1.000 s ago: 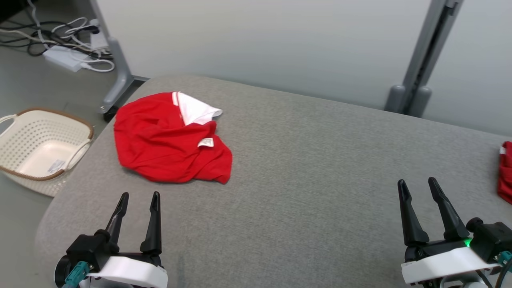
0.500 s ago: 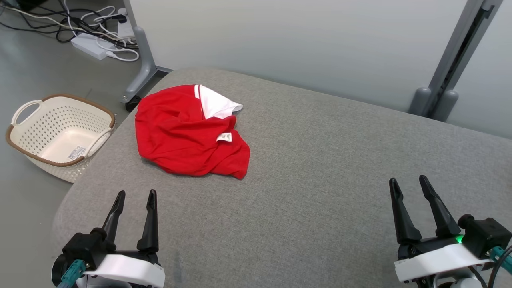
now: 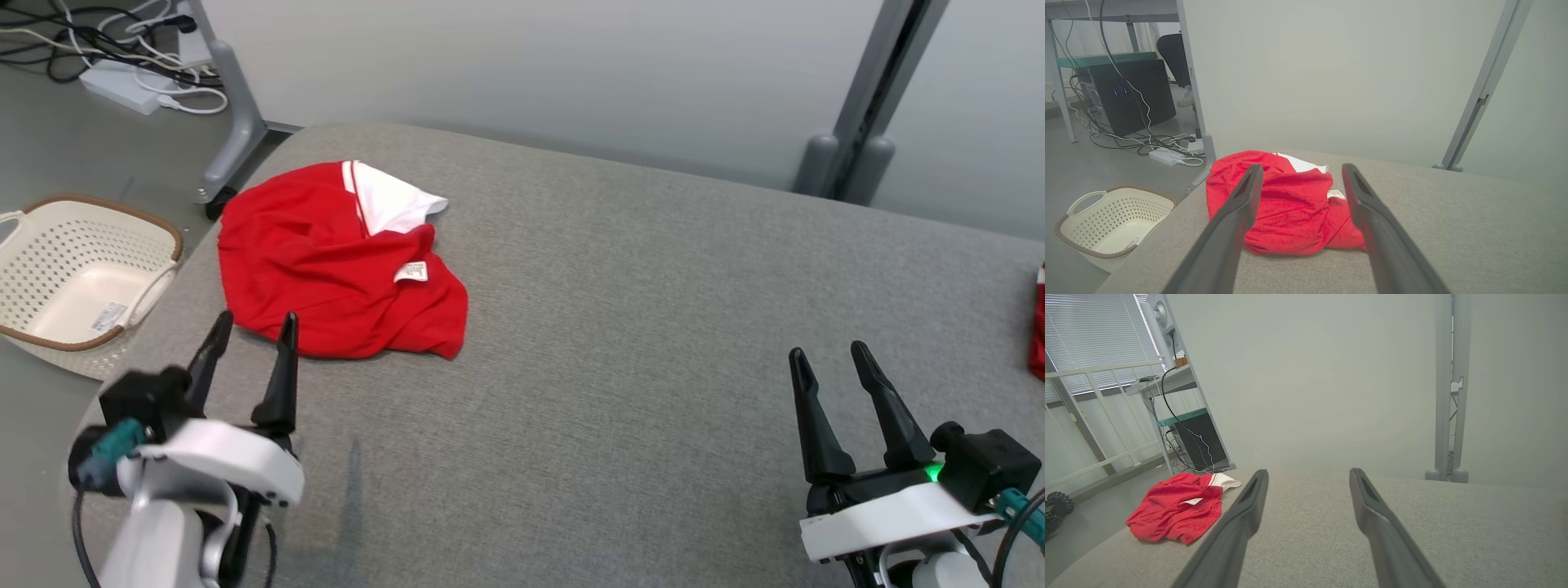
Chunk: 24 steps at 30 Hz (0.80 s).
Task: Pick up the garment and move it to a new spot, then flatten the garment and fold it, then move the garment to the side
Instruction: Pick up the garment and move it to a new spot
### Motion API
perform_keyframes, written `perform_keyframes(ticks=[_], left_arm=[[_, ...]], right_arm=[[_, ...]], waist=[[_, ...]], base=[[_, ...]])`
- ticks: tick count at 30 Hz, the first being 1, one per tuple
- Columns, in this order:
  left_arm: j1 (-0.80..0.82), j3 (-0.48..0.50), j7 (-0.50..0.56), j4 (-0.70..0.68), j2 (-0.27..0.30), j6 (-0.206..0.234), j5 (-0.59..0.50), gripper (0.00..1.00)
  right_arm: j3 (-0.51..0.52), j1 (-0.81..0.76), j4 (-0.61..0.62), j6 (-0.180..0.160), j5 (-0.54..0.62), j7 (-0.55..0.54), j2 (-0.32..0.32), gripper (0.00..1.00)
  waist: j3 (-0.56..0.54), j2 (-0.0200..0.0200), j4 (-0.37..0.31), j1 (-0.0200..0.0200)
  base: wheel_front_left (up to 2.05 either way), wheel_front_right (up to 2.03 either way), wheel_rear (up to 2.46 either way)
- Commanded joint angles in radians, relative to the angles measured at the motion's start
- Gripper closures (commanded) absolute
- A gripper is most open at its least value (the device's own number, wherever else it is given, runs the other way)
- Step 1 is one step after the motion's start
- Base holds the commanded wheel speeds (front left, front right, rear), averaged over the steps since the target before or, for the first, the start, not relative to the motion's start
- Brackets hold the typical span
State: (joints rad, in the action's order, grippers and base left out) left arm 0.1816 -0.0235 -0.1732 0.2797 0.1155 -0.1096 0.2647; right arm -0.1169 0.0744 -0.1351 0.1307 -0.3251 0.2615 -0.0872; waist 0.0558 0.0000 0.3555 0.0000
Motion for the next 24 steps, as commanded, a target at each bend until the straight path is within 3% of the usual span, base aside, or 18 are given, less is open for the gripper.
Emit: perform_keyframes(ticks=[1,11,24], left_arm=[[0.042,-0.003,0.042,0.016,0.019,-0.006,0.014,0.0],[0.333,-0.024,0.389,0.123,0.179,-0.02,0.176,0.0],[0.662,-0.235,0.78,0.355,0.39,-0.021,0.439,0.0]], right_arm=[[-0.003,0.011,0.003,0.0,0.0,0.003,-0.001,0.0],[-0.019,0.069,-0.004,0.0,0.007,0.003,-0.001,0.0],[-0.044,0.171,0.0,0.0,0.015,0.003,0.007,0.0]], waist=[[0.023,0.0,-0.021,0.0],[0.099,0.0,-0.118,0.0],[0.245,0.0,-0.305,0.0]], base=[[0.0,0.0,0.0],[0.0,0.0,0.0],[0.0,0.0,0.0]])
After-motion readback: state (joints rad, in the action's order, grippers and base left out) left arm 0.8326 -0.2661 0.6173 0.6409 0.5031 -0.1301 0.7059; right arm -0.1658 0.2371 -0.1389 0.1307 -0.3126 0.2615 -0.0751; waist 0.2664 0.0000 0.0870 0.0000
